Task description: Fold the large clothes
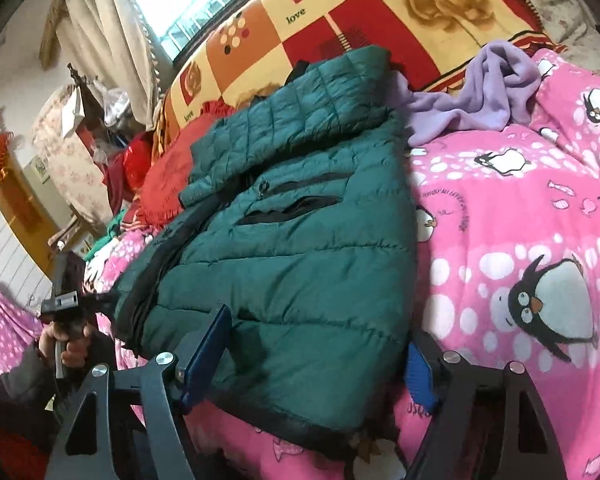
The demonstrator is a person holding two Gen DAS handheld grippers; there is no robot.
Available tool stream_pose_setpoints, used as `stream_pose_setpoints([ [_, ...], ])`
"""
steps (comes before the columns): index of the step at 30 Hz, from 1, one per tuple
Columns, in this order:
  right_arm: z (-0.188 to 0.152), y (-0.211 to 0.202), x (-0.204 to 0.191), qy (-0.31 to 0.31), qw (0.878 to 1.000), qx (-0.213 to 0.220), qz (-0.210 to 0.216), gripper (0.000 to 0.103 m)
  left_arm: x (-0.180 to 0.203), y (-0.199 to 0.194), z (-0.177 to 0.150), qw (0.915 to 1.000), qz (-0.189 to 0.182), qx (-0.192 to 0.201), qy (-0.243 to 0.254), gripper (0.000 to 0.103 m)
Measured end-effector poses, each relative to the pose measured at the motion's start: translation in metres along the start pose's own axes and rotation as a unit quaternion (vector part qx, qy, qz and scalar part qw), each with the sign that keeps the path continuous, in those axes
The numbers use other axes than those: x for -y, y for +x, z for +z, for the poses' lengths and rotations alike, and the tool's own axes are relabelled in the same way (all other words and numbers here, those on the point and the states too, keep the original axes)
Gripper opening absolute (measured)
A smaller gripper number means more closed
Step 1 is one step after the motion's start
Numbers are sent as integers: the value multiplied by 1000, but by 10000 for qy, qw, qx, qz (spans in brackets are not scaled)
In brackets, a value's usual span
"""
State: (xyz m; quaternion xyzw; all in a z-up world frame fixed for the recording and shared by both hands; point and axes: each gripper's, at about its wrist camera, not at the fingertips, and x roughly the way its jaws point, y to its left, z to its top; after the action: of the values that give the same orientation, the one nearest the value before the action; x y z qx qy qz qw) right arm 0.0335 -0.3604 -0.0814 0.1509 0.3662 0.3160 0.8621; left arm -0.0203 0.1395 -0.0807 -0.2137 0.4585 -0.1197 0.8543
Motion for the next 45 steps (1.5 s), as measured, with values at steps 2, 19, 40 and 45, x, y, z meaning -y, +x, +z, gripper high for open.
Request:
stream_pose_setpoints([
  [2,6,3,2,24,10000,3,34,70,-4,-2,5,9996,-72,205,-187,89],
  [19,9,19,-17,-306,9945,-398,-921,53,-2,-1,0,9960,711,537,34,43],
  [40,6,-22,-94,-1688,9649,-256,-1997,18,18,-47,-8,9929,931,654,354,11],
  [45,-4,-55,-118,-1617,9690,-121,-1865,17,27,-79,-27,9937,851,584,441,11],
])
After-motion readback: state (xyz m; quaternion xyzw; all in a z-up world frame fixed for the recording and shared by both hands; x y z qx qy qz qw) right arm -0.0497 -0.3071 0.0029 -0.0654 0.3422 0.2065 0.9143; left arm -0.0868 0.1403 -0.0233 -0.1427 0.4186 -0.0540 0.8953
